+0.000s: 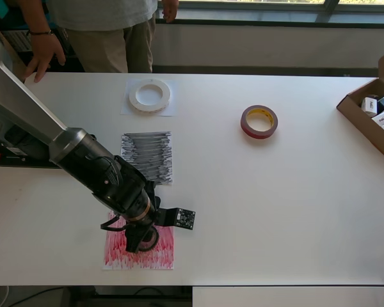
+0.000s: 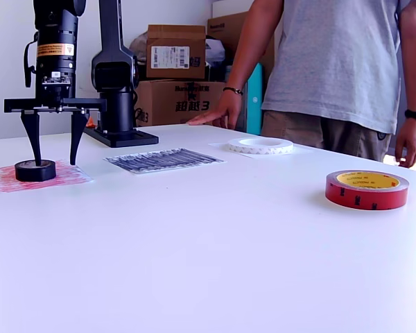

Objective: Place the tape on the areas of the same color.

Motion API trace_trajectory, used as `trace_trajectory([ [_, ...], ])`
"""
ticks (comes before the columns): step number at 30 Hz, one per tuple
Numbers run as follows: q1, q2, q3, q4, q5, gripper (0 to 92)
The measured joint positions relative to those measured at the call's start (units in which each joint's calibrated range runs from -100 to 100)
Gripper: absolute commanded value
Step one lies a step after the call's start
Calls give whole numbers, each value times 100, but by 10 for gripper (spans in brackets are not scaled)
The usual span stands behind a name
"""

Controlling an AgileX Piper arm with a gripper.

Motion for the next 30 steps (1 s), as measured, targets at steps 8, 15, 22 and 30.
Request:
trace_trajectory([
  [8,-93,114,0,0,-88,591],
  [15,-93,122,0,15,-88,564],
  [22,-93,122,0,15,-88,276],
  [30,-93,122,0,15,-88,53],
])
